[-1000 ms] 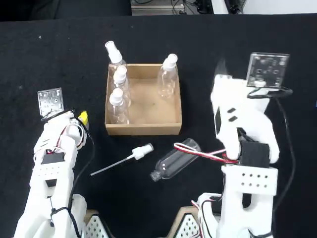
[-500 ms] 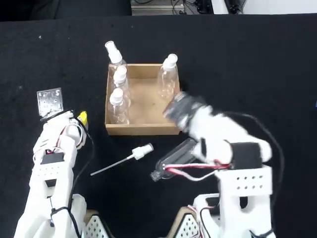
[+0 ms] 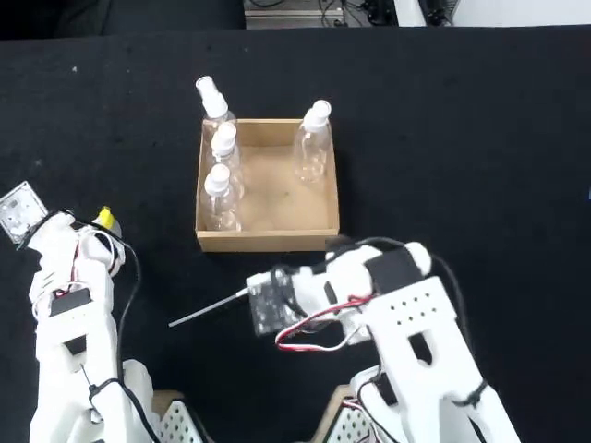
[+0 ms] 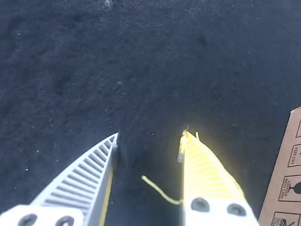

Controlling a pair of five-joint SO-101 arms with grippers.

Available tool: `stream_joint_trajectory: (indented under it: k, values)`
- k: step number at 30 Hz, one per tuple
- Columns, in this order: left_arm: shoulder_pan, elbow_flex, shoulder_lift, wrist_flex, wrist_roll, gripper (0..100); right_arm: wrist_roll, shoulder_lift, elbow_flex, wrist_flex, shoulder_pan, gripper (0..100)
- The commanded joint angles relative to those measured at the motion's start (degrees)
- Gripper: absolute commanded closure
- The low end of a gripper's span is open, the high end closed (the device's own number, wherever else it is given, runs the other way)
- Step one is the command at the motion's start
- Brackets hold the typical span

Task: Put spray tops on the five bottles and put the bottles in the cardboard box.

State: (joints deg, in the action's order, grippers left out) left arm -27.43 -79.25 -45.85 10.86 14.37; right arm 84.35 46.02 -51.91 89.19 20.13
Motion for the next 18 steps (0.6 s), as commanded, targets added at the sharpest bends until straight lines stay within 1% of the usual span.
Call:
stream_joint_trajectory:
  k: [1, 3, 5, 8, 16, 18]
  values:
    - [-0.5, 2.3, -0.2, -1.3, 0.6, 82, 6.4, -3.2, -1.1, -1.4, 1.1, 58.7]
    - [-0.5, 2.3, -0.2, -1.3, 0.6, 82, 6.1, -4.4, -2.2, -5.1, 0.7, 58.5]
    - [-0.5, 2.3, -0.2, -1.3, 0.6, 82, 4.0, -5.8, -3.7, -8.8, 1.0, 58.5]
    - [-0.5, 2.3, -0.2, -1.3, 0.6, 82, 3.9, -8.2, -6.6, -12.5, 1.1, 58.5]
    - [-0.4, 2.3, -0.2, -1.4, 0.6, 82, 3.7, -11.7, -10.2, -14.2, 1.1, 59.1]
    - [-0.4, 2.3, -0.2, -1.4, 0.6, 82, 3.4, -11.7, -11.6, -15.8, 0.8, 63.3]
